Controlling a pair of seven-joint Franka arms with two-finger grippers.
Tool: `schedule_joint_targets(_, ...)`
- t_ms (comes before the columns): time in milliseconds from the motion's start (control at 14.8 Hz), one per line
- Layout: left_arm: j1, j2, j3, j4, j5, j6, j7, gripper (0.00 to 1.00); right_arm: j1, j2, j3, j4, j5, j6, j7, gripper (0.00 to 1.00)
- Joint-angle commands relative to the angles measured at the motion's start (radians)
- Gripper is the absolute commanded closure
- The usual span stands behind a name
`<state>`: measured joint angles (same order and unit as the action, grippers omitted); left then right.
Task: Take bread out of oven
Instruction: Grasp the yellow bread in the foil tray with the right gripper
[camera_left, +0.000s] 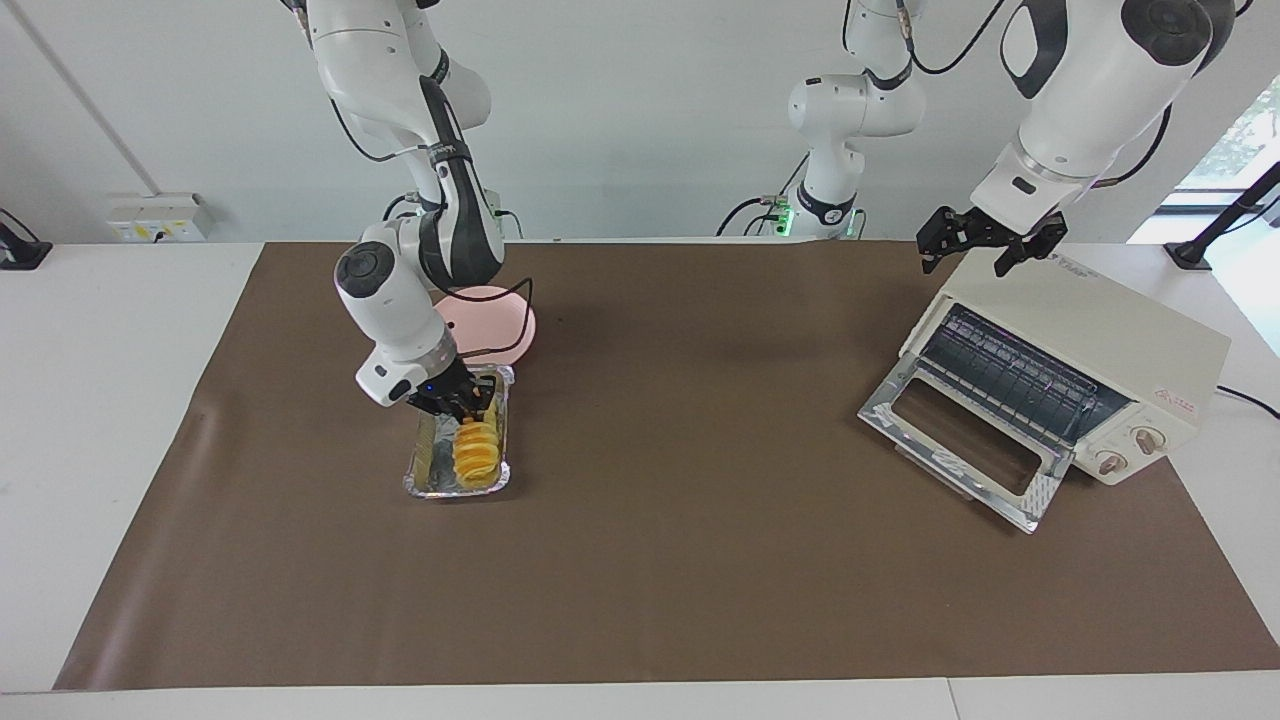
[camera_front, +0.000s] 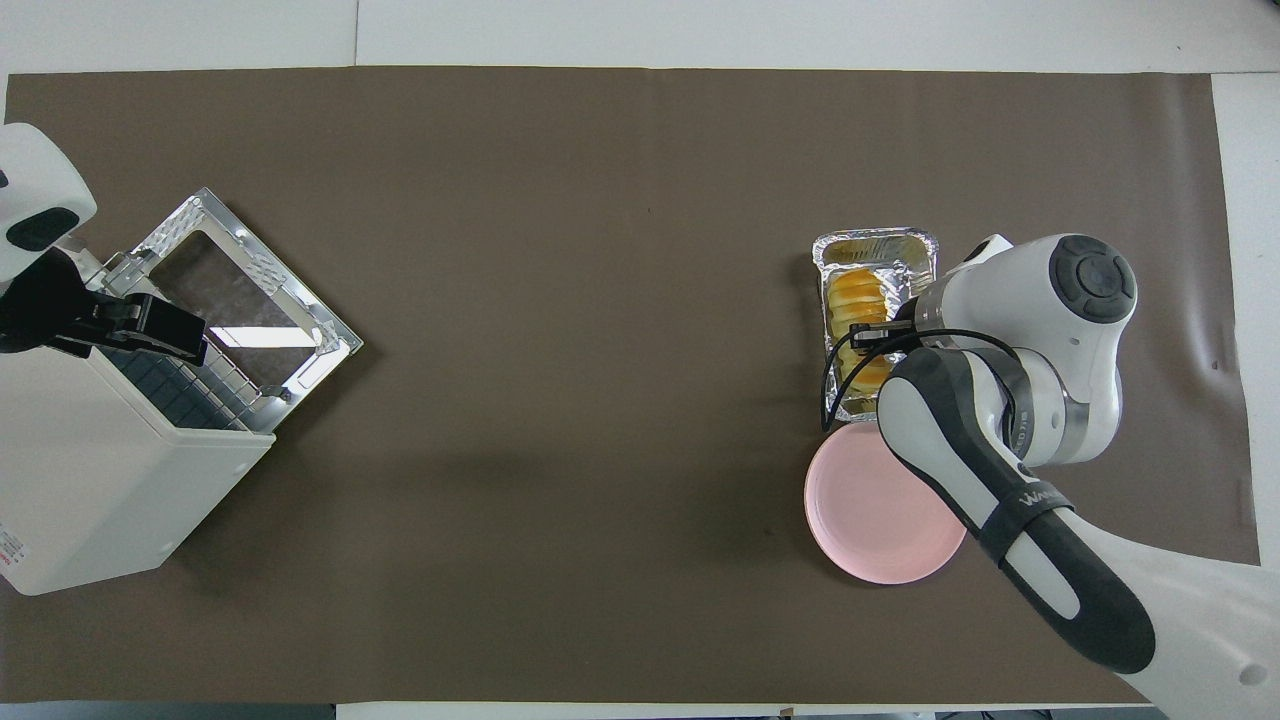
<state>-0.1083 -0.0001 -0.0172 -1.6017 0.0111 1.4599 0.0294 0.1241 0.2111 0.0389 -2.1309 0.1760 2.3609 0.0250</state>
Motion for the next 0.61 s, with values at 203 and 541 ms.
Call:
schedule_joint_targets(203,0.015,-0.024,-0.006,-0.02,-0.016,0.013,0.004,0.0,-0.012,-0.031,0.003,0.049,0.01,-0.098,0.0,1.0)
schedule_joint_targets(541,0.015,-0.023,-0.006,-0.02,-0.016,0.013,0.004,0.0,-0.023,-0.203,-0.004,0.088,0.003,-0.397,0.016,1.0)
